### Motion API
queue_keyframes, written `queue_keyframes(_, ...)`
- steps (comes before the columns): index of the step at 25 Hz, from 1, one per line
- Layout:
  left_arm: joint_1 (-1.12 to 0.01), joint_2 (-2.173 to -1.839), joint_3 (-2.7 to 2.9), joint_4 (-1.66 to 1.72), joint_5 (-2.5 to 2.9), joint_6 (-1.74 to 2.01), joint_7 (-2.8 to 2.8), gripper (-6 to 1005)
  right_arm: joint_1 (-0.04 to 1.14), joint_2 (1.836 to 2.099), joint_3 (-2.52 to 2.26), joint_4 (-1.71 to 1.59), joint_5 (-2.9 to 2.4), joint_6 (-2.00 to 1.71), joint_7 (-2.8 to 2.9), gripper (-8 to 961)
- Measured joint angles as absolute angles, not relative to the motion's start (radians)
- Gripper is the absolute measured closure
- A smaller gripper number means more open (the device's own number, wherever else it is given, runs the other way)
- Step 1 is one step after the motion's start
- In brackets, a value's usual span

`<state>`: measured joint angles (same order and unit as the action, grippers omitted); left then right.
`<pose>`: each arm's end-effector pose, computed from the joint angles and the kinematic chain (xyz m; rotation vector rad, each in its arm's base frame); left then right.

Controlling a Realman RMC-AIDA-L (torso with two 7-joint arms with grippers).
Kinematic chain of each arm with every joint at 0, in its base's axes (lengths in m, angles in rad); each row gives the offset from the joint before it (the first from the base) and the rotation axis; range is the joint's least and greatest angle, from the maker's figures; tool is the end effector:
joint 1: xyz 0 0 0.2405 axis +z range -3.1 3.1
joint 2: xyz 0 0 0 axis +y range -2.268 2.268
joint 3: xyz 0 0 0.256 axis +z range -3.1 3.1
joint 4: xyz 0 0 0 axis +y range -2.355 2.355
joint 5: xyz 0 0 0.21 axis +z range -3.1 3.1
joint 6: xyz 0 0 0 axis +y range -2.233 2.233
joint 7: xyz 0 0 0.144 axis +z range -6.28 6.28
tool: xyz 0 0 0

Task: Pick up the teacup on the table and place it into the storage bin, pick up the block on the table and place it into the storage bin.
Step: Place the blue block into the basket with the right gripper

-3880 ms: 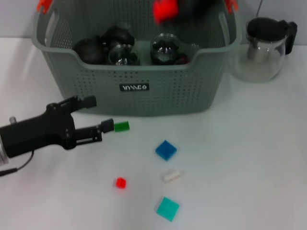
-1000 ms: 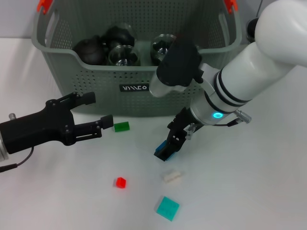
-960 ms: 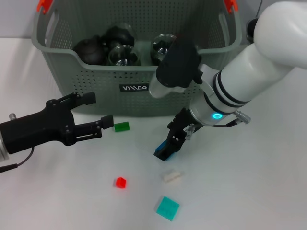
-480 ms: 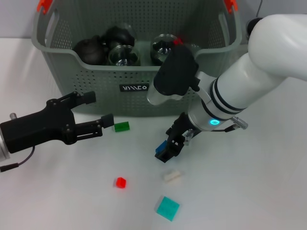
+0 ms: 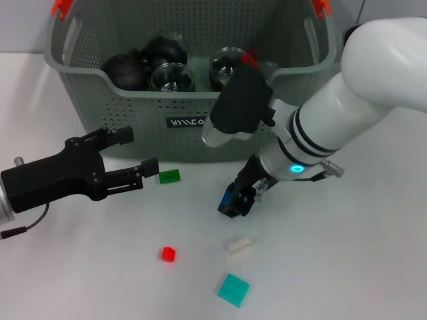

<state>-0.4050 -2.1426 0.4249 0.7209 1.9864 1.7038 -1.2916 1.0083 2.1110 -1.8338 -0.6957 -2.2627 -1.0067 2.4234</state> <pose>-0.2885 0.2902 0.0219 -2.4936 -0.6524 -0.9251 0.1260 0.3792 -0.1354 -2.8381 0.4539 -0.5266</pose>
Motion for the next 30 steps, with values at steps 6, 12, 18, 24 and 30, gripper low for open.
queue_keyframes(6, -0.399, -2.141, 0.421, 0.727, 1.987, 1.704, -1.292, 81, 0.938, 2.097, -1.776, -0.855, -2.309, -1.089, 2.453, 530)
queue_keyframes(12, -0.382, -2.14, 0.396, 0.733, 1.993, 1.717, -1.291, 81, 0.818, 2.097, -1.579, -1.142, -2.358, -1.329, 2.436, 528)
queue_keyframes(18, -0.375, -2.14, 0.388, 0.733, 1.994, 1.723, -1.281, 81, 0.797, 2.095, -1.29, -1.483, -2.283, -1.559, 2.425, 506)
queue_keyframes(24, -0.393, -2.14, 0.393, 0.731, 1.994, 1.729, -1.281, 82, 0.953, 2.065, -0.974, -1.509, -2.216, -1.552, 2.355, 484)
queue_keyframes(30, -0.407, -2.139, 0.395, 0.727, 1.994, 1.732, -1.281, 82, 1.025, 2.035, -0.95, -1.354, -2.319, -1.378, 2.319, 461)
